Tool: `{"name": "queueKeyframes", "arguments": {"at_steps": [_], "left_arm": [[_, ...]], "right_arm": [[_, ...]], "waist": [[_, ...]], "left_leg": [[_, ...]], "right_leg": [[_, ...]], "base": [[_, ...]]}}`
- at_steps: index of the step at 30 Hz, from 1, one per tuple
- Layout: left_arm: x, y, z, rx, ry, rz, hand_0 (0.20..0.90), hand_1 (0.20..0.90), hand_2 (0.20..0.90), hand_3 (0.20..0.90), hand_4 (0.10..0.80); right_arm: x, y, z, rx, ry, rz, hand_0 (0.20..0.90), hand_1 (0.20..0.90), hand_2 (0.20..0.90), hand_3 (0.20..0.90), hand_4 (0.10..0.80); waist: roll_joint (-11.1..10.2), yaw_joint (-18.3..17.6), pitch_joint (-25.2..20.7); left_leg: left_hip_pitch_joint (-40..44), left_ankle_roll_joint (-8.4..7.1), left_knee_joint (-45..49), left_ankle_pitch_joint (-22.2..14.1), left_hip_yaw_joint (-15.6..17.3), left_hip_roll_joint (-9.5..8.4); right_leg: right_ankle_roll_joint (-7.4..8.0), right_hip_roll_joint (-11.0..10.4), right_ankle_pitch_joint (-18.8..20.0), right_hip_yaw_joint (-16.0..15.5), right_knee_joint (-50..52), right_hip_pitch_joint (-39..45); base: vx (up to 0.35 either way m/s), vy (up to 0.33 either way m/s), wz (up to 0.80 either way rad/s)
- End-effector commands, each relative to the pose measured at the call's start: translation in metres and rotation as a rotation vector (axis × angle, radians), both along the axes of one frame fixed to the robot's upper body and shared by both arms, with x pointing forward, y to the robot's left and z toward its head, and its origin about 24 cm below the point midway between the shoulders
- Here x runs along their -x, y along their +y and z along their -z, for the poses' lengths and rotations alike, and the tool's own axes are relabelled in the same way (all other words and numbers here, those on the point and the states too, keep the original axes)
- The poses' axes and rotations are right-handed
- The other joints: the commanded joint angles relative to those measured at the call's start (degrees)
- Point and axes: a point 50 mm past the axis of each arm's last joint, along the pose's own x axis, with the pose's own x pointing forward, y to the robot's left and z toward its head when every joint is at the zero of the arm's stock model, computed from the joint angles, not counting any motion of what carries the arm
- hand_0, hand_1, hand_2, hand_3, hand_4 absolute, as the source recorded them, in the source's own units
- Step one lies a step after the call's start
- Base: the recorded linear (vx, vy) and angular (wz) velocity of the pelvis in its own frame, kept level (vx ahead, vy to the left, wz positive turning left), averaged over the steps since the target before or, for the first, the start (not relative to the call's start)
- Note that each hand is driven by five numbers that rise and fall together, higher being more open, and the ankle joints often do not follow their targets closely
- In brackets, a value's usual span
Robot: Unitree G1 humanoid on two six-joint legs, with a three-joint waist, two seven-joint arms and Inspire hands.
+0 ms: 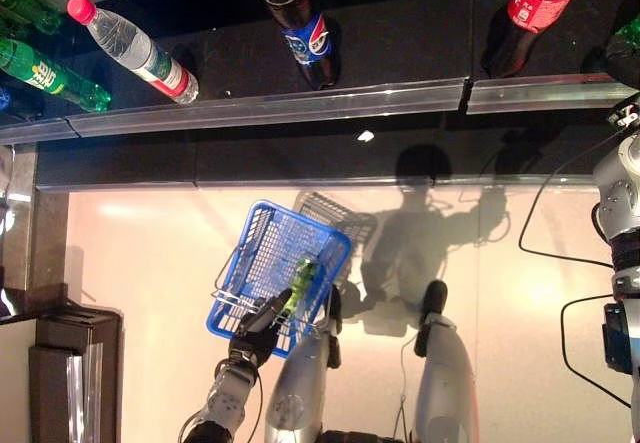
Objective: Pick up the drink and place into the basket.
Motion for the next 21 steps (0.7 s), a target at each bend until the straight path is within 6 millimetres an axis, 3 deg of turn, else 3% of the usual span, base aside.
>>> {"name": "queueKeyframes", "arguments": {"at_steps": [1,15,21], "left_arm": [[0.027,0.031,0.004,-0.085,0.005,0.029,0.3,0.3,0.3,0.2,0.1],[0.03,0.032,0.003,-0.077,-0.013,0.029,0.3,0.3,0.3,0.2,0.1],[0.028,0.033,0.001,-0.08,-0.021,0.008,0.3,0.3,0.3,0.2,0.1]], "right_arm": [[0.027,0.003,-0.092,0.179,-0.272,0.01,0.3,0.3,0.3,0.2,0.1],[0.035,0.001,-0.108,0.197,-0.327,0.012,0.3,0.3,0.3,0.2,0.1],[0.036,0.002,-0.102,0.184,-0.341,-0.017,0.3,0.3,0.3,0.2,0.1]], "waist": [[0.8,0.91,-2.29],[0.81,0.92,-2.42],[-0.11,0.26,-2.9]], "left_leg": [[-1.88,-2.03,5.0,3.84,-4.99,2.35],[-1.72,-2.04,6.65,3.5,-4.35,2.03],[-1.19,-1.99,9.37,2.68,-3.55,2.3]], "right_leg": [[-2.09,0.31,-3.53,-3.69,1.13,1.4],[-2.78,0.12,-4.02,-4.32,2.01,1.15],[-3.16,0.19,-4.73,-4.09,2.78,2.23]], "base": [[0.0,0.0,0.0],[-0.03,0.014,0.01],[-0.039,0.041,0.01]]}}
